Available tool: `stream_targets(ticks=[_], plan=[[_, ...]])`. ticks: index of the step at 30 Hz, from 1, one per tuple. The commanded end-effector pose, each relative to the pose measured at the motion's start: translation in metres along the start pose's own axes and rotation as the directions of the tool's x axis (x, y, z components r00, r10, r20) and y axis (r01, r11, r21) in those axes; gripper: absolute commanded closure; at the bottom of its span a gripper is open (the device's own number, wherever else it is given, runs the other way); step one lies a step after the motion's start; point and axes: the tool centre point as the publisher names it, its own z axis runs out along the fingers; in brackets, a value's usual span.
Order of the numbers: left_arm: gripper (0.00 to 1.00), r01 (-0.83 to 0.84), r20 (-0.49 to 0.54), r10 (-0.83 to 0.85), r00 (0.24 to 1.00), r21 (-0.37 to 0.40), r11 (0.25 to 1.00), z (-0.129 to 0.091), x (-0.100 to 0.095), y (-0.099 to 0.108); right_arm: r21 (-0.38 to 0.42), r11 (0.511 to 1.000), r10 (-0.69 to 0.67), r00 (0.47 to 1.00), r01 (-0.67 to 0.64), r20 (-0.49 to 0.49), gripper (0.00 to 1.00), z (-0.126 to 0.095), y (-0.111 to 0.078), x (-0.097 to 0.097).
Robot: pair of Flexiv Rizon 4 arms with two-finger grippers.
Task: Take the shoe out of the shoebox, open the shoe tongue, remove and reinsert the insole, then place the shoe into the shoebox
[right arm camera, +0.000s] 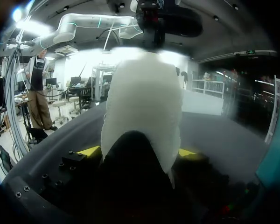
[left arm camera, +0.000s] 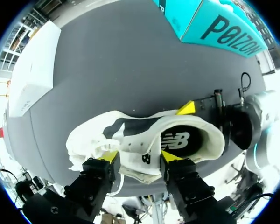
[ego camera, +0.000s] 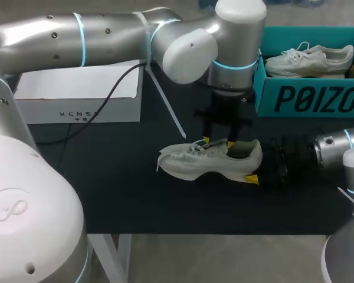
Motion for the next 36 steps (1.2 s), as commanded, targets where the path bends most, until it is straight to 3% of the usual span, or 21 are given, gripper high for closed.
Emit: stream_targets(ticks=[1, 8, 16, 26, 36], plan=[[1.0, 0.009, -0.019, -0.009, 1.0, 0.009, 1.0, 0.0, -0.009, 0.01, 0.002, 1.0, 0.001, 1.0, -0.001, 0.002, 1.0, 0.005, -0.004, 0.002], [1.0, 0.022, -0.017, -0.022, 1.0, 0.004, 1.0, 0.002, -0.011, 0.014, 0.002, 1.0, 0.001, 1.0, -0.001, 0.002, 1.0, 0.005, -0.004, 0.002], [1.0, 0.052, -0.016, -0.052, 0.999, 0.038, 0.998, -0.015, -0.027, 0.014, 0.002, 1.0, 0.001, 1.0, -0.001, 0.002, 1.0, 0.005, -0.004, 0.002], [1.0, 0.142, -0.036, -0.139, 0.99, 0.092, 0.986, -0.037, -0.068, 0.032, 0.002, 1.0, 0.001, 1.0, -0.001, 0.002, 1.0, 0.005, -0.004, 0.002], [1.0, 0.244, -0.051, -0.24, 0.969, 0.085, 0.966, -0.032, -0.106, 0.05, 0.002, 1.0, 0.001, 1.0, -0.001, 0.002, 1.0, 0.005, -0.004, 0.002]])
